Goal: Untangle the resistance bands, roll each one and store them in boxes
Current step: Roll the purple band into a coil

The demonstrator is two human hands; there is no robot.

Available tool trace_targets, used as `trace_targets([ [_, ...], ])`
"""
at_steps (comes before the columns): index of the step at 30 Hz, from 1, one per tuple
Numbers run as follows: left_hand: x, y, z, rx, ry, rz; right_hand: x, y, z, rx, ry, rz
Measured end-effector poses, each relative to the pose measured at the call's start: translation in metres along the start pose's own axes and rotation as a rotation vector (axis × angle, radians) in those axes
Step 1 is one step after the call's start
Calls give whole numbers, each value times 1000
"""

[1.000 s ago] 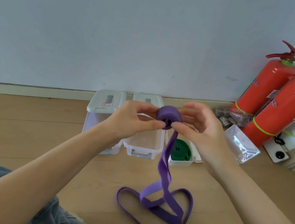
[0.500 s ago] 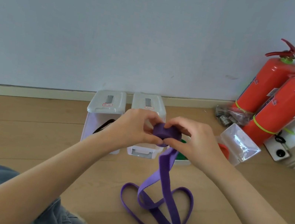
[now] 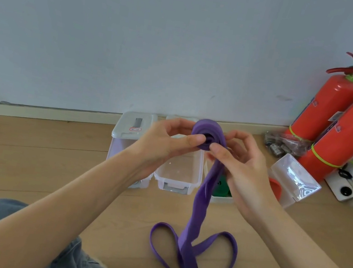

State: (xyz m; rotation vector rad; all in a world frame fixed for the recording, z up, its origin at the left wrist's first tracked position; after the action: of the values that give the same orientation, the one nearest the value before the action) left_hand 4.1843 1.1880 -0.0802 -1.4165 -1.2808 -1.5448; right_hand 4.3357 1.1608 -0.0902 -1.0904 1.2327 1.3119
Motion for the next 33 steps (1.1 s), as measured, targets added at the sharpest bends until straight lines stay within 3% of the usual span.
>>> trace_targets([
  [3,-4,-3,0,-62,-57,177,-5,-6,0,2,-61,-283],
  [6,-3,1,-2,-140,-33,395,-13,-2,0,-102,-202,-594],
  [9,-3,6,-4,-170,-3,498,-16,3,-2,-141,-275,-761],
  [13,3,-2,-3,-77,35,398,-15,0,0,-183,-196,-554],
  [17,10,-11,0,35,65,157,0,-4,1,-86,-16,-299],
  [20,4,-8,-1,45,48,-26,3,0,-2,-57,-53,-203],
  [23,-2,-4,-1,35,43,-44,0,-2,-2,-17,-82,-231],
  [27,0,-7,1,-14,30,296,-13,-5,1,-58,-156,-490],
  [33,3,6,-4,-126,144,849,-18,11,-6,-242,-371,-1139],
])
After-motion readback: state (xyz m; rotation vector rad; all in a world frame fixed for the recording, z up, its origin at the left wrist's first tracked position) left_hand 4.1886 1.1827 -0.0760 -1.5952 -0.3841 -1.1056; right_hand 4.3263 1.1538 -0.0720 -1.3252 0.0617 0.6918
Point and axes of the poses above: each hand's wrist, its own z-axis towards the middle knuckle, its own y-axis out of the palm, x = y × z, the point moved 5 cm from there along z, towards the middle knuckle, and after that the axes turned 7 degrees about -z, right-handed, at the moved point
